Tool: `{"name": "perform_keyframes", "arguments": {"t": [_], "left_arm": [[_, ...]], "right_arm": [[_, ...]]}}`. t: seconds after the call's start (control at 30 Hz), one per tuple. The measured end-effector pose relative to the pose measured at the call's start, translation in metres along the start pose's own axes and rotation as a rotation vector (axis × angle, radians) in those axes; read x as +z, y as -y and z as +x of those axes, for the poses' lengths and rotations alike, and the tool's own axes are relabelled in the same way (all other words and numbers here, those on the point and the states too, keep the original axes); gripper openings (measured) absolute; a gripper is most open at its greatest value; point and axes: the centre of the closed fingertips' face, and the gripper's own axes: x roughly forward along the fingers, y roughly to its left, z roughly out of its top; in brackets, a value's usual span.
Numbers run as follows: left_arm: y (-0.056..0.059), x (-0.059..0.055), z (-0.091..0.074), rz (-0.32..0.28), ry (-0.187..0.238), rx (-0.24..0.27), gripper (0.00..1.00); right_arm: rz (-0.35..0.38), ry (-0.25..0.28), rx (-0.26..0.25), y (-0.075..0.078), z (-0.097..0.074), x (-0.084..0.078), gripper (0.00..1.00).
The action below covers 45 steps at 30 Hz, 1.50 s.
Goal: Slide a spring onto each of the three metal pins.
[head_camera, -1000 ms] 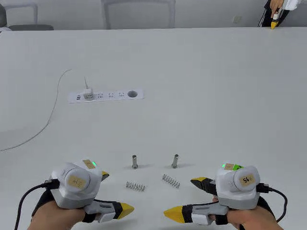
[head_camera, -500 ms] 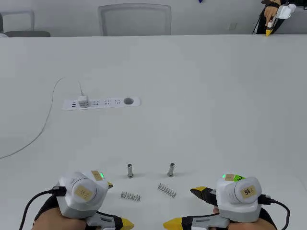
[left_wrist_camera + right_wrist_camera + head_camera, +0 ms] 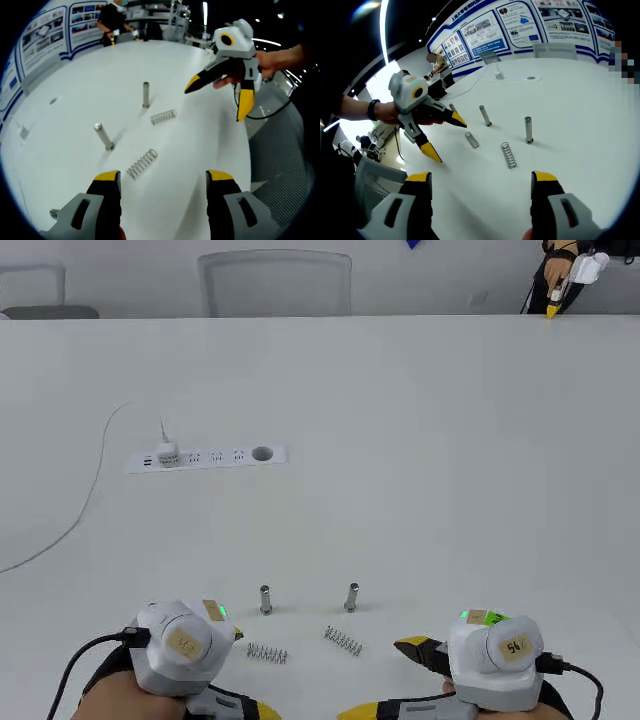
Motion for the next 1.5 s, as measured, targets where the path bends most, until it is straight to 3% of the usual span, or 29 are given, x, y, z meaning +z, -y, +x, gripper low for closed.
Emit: {"name": "perform_keyframes", "arguments": {"t": [0.27,0.47,0.73,0.93,1.03,1.23,1.37,1.5], "left_arm": [[-0.004,-0.003,0.006,-0.009,-0.006,-0.008,0.67],[-0.012,0.003,0.012,-0.016,0.015,0.011,0.64],[-0.007,0.003,0.024,-0.001,0.0,-0.015,0.58],[-0.006,-0.006,0.021,0.007,-0.028,-0.006,0.41],[-0.006,-0.007,0.02,-0.003,-0.02,-0.001,0.39],[-0.013,-0.006,0.021,-0.002,-0.021,0.048,0.3],[-0.022,-0.008,0.02,0.027,-0.042,0.11,0.14],[-0.024,-0.008,0.021,0.006,-0.037,0.122,0.11]], "right_arm": [[-0.004,0.005,-0.004,0.002,-0.002,0.004,0.82],[0.004,0.005,-0.004,0.001,-0.001,0.001,0.82],[0.01,-0.004,0.0,-0.004,0.001,-0.002,0.81],[0.019,0.002,-0.004,-0.003,0.0,-0.002,0.8],[0.022,-0.001,-0.005,-0.002,0.0,-0.003,0.8],[0.018,-0.008,0.001,-0.005,0.001,-0.004,0.8],[0.012,-0.012,0.004,-0.007,0.002,-0.004,0.8],[0.004,-0.01,0.008,-0.008,0.001,-0.001,0.8]]}}
